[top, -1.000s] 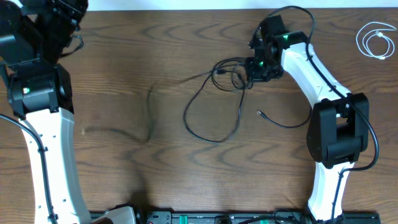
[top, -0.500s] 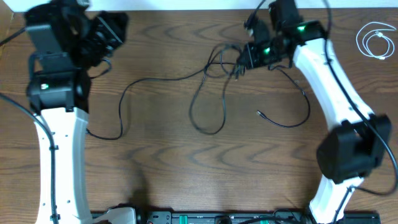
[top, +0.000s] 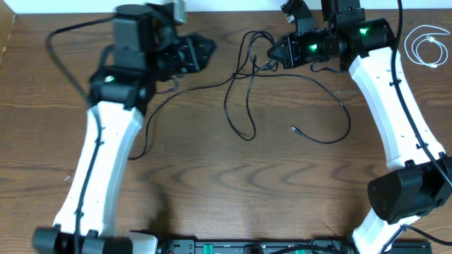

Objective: Untangle cables

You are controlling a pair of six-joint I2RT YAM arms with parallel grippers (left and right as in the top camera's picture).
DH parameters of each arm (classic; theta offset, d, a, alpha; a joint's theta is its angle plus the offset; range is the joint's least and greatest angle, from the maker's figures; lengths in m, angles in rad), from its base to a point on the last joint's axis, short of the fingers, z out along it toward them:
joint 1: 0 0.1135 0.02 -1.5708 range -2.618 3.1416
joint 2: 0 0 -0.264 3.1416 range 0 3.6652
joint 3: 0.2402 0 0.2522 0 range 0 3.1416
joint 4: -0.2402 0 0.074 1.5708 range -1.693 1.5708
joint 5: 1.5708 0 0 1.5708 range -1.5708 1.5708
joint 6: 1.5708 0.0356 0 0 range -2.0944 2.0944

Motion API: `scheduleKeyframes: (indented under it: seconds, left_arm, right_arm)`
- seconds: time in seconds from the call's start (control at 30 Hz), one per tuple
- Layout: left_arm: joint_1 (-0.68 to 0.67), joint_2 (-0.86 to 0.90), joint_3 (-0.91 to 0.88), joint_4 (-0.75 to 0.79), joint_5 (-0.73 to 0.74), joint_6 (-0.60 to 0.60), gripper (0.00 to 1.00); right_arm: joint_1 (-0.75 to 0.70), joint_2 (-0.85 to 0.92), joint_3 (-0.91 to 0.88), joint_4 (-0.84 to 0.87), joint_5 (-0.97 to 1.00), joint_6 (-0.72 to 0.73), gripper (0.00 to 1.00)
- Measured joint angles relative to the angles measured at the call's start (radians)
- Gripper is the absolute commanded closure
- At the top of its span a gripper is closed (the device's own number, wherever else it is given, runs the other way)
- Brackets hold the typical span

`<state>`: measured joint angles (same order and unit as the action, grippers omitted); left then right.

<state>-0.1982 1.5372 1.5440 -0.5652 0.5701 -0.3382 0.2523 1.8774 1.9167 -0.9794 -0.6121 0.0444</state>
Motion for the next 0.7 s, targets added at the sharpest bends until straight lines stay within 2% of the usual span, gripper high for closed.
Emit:
scheduleKeyframes:
  seconds: [0.23,0.7]
  left_arm:
    - [-0.091,0.085,0.0,-0.006,0.008,0.039,0.51]
    - [-0.186,0.201,0.0,-0.05,-0.037,0.122,0.51]
  right_arm:
    - [-0.018,0.0,0.0,-0.007,-0.003,0.0,0.99]
    - [-0.042,0.0,0.0,-0.018,-0.003,0.0,0.99]
